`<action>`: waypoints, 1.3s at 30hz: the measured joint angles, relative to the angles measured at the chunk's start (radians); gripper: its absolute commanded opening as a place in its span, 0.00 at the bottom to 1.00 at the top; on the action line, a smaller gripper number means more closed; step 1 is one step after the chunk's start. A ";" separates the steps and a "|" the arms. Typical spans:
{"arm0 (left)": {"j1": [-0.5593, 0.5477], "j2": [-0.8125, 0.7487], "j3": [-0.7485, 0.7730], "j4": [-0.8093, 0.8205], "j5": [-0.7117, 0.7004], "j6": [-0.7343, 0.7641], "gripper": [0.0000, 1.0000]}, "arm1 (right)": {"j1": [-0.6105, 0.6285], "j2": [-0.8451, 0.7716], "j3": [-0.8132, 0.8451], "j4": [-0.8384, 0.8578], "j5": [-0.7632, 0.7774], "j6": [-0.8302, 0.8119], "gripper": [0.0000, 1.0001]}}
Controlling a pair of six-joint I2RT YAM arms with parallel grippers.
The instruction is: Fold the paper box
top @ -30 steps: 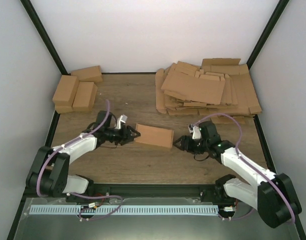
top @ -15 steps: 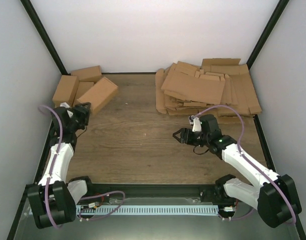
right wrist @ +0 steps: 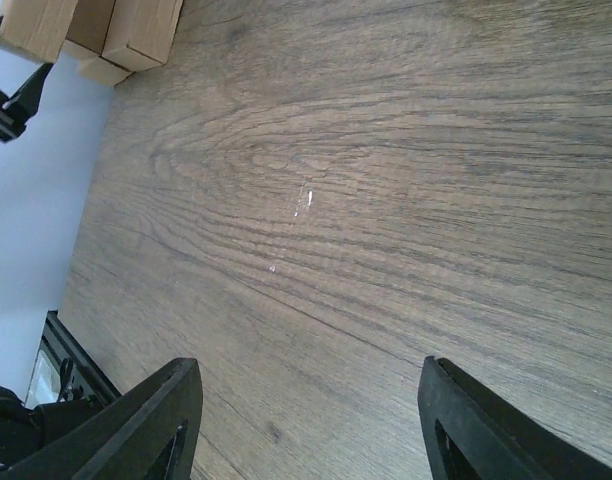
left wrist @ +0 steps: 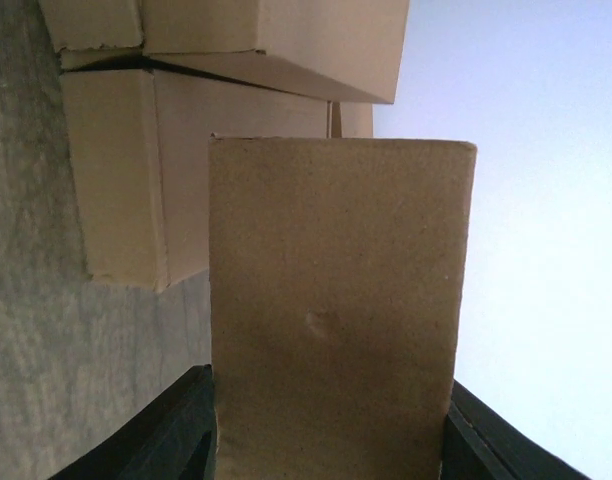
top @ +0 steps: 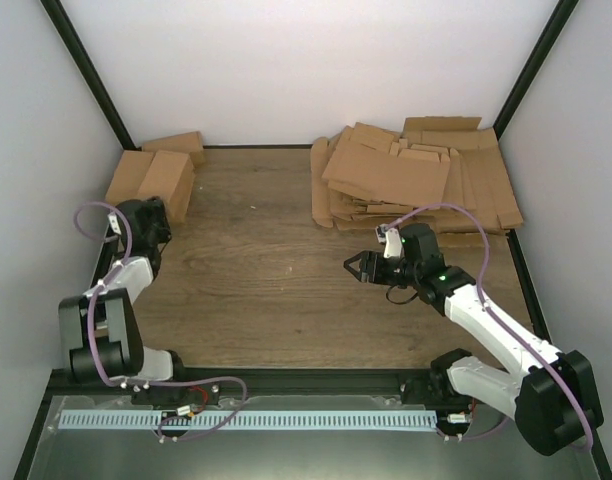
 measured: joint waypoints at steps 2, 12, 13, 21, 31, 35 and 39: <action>-0.006 0.044 0.026 0.017 -0.024 -0.018 0.40 | 0.000 0.000 0.000 0.000 -0.001 -0.007 0.61; -0.014 0.245 0.129 0.125 -0.085 -0.085 0.40 | 0.000 0.008 0.000 -0.001 0.002 -0.037 0.61; -0.015 0.265 0.137 0.131 -0.085 -0.092 0.40 | 0.000 0.011 0.000 -0.001 0.002 -0.037 0.61; -0.018 0.363 0.185 0.140 -0.090 -0.114 0.41 | 0.000 0.051 0.014 0.000 0.009 -0.038 0.61; -0.018 0.396 0.260 0.073 -0.120 -0.117 0.90 | 0.000 0.090 0.015 0.001 0.012 -0.037 0.61; -0.018 0.394 0.294 0.007 -0.135 -0.115 1.00 | 0.000 0.092 0.015 0.001 0.013 -0.037 0.61; -0.018 0.393 0.362 -0.176 -0.148 -0.117 1.00 | 0.000 0.092 0.017 0.001 0.012 -0.035 0.61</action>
